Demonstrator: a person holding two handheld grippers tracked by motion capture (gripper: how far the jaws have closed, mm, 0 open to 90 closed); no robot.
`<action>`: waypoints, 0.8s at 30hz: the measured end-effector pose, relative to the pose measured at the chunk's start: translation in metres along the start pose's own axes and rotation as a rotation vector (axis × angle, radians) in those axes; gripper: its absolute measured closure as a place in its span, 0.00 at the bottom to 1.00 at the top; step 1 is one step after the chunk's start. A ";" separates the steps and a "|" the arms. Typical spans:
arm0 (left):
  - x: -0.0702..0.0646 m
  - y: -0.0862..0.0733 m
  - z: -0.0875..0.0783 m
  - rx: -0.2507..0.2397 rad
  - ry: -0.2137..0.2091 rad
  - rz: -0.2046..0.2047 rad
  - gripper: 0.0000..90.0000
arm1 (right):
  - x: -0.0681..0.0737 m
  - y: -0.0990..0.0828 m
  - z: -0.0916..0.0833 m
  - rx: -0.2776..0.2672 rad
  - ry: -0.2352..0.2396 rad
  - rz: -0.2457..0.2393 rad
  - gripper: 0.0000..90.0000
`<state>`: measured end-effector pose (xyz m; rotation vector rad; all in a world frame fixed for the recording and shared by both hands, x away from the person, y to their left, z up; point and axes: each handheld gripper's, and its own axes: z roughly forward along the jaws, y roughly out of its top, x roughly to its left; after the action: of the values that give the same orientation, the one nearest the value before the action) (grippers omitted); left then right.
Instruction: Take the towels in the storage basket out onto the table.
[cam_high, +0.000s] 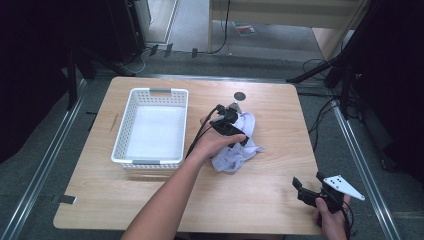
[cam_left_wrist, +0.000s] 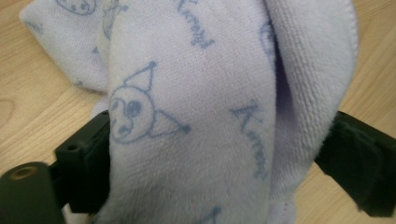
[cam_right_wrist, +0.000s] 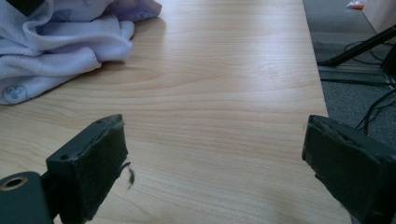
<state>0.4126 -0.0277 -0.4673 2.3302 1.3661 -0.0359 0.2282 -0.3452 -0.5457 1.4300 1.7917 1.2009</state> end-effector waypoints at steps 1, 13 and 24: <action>0.000 0.000 -0.003 -0.014 -0.001 -0.011 0.01 | 0.000 0.000 0.000 0.000 0.000 0.000 0.07; 0.022 -0.012 -0.048 -0.093 0.025 -0.007 0.00 | -0.001 0.000 0.000 -0.003 -0.001 0.006 0.07; 0.061 -0.032 -0.080 -0.126 0.091 -0.052 0.00 | -0.001 0.000 0.000 0.001 -0.005 0.008 0.07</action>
<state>0.4017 0.0668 -0.4204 2.2163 1.4299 0.1381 0.2286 -0.3456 -0.5458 1.4405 1.7860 1.1995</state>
